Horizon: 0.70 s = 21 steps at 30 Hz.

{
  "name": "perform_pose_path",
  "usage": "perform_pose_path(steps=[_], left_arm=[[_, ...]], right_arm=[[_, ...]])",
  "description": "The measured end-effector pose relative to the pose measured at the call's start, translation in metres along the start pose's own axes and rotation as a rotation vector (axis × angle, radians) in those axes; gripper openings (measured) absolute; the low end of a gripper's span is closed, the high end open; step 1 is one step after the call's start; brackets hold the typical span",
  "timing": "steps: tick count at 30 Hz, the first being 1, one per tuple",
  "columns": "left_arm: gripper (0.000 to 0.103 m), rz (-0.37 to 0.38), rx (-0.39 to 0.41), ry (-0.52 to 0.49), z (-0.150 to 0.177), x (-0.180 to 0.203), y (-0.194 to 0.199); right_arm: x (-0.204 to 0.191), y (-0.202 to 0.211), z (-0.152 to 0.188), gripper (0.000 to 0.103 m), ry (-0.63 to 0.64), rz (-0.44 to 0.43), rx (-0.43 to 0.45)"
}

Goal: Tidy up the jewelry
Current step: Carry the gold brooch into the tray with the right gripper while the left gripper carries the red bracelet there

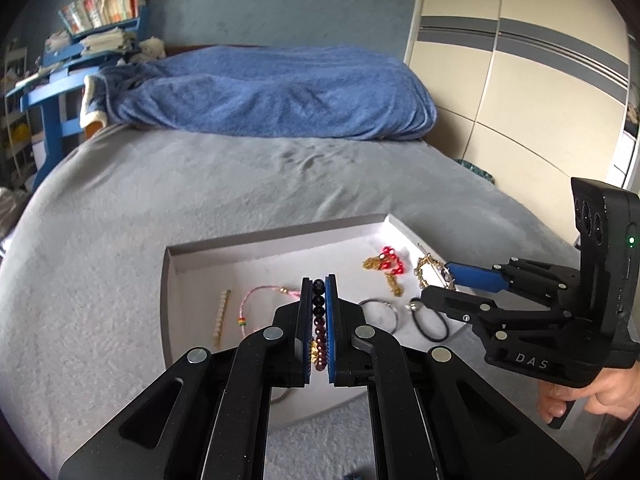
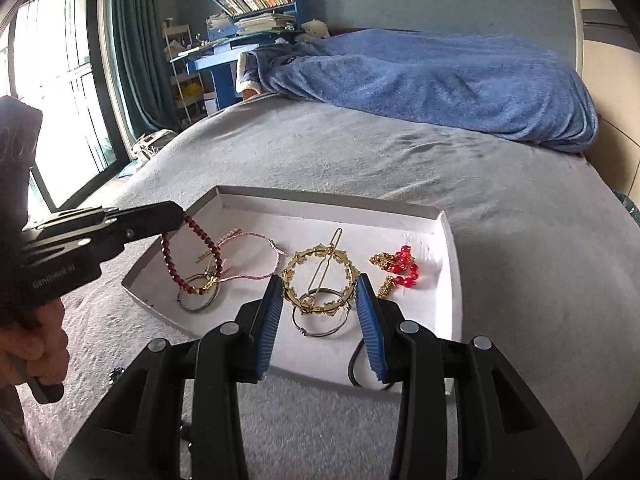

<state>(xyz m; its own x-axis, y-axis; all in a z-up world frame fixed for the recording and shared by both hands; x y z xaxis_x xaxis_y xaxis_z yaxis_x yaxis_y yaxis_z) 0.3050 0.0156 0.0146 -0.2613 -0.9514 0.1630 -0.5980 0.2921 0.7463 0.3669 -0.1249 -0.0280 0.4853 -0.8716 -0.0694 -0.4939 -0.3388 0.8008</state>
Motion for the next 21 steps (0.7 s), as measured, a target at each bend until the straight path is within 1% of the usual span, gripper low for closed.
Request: perform_pose_path(steps=[4,12,17,21], left_arm=[[0.006,-0.002,-0.023,0.017,0.004,-0.008,-0.011],[0.006,-0.029,-0.089,0.018,0.02,-0.013,-0.031],[0.006,-0.047,-0.123,0.0,0.025,-0.011,-0.038],[0.006,-0.08,-0.157,-0.012,0.03,-0.012,-0.044]], right_arm=[[-0.001,-0.014,0.0,0.037,-0.004,-0.003,-0.023],[-0.002,-0.036,0.005,0.037,-0.001,0.008,-0.076],[-0.004,-0.045,0.011,0.037,0.007,0.02,-0.103],[-0.003,-0.051,0.015,0.037,0.003,0.025,-0.121]])
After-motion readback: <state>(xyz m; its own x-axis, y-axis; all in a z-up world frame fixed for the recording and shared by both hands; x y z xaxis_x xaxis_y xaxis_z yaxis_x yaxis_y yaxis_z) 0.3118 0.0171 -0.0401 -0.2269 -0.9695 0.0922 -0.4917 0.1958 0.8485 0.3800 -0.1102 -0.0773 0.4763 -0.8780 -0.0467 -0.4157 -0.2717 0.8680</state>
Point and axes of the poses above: each gripper's, at about its wrist camera, not at the fingertips, and y roughly against the way its jaws point, x to its right, z to its underside, the point moved 7 cm from there along -y, roughly the way its jaws point, and after that the axes turned 14 degrees about -x, right-handed, at the moved point
